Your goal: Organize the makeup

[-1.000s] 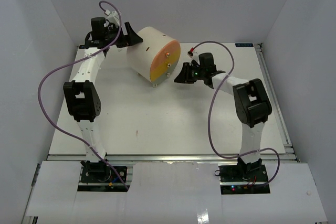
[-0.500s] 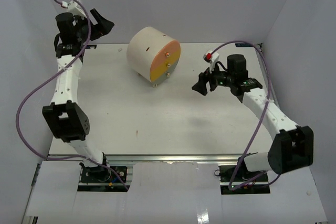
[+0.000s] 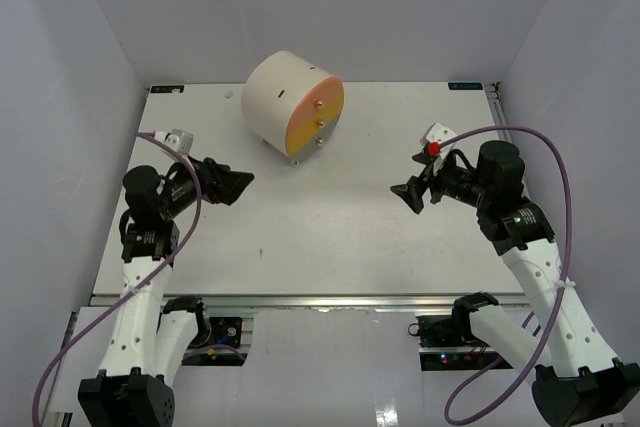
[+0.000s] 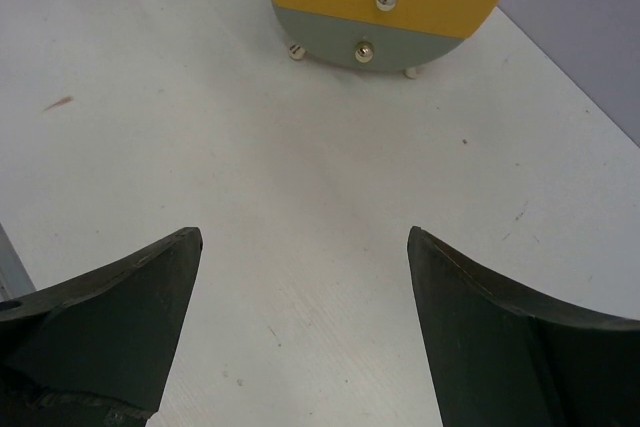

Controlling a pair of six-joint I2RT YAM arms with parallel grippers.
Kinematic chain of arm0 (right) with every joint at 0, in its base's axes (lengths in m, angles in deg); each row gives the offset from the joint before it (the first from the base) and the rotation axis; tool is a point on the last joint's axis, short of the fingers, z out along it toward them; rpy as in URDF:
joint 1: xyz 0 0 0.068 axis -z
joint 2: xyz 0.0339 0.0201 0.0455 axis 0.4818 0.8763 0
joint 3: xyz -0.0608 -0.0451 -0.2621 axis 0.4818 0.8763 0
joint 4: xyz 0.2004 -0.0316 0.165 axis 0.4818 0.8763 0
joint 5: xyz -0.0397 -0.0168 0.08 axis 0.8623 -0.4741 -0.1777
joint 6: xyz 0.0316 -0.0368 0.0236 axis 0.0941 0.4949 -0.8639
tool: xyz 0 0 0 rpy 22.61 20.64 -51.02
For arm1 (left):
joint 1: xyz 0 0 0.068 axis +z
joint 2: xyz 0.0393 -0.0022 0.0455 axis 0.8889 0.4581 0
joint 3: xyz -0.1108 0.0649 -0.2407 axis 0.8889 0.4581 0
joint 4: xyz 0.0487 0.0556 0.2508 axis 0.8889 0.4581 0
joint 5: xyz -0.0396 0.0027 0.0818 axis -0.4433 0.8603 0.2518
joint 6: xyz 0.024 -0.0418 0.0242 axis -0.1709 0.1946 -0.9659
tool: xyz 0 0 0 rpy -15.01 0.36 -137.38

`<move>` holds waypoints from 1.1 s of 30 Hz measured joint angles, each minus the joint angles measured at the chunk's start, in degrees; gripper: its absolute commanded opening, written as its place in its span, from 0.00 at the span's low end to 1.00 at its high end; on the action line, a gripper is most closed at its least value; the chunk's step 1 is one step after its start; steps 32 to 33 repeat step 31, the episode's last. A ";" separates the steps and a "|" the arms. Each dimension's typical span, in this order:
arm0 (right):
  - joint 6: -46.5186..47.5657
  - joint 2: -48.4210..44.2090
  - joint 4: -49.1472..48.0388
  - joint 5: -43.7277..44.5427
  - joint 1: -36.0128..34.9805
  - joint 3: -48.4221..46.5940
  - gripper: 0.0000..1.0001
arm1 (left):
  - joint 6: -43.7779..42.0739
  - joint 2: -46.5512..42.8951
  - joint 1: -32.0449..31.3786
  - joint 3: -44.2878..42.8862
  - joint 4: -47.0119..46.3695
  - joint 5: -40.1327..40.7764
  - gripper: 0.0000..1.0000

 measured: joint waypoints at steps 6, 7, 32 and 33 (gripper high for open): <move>-0.40 -4.73 -1.75 4.44 1.58 7.19 0.90 | -2.97 -6.13 -2.94 4.67 -0.42 -0.68 0.98; -0.72 -5.95 -2.25 4.79 2.27 9.18 0.90 | -3.40 -6.27 -3.52 4.67 -0.62 -0.66 0.98; -5.79 -17.09 -9.48 6.64 9.01 21.85 0.90 | -5.16 -3.45 -4.76 4.67 0.15 -0.57 0.98; -5.79 -17.09 -9.48 6.64 9.01 21.85 0.90 | -5.16 -3.45 -4.76 4.67 0.15 -0.57 0.98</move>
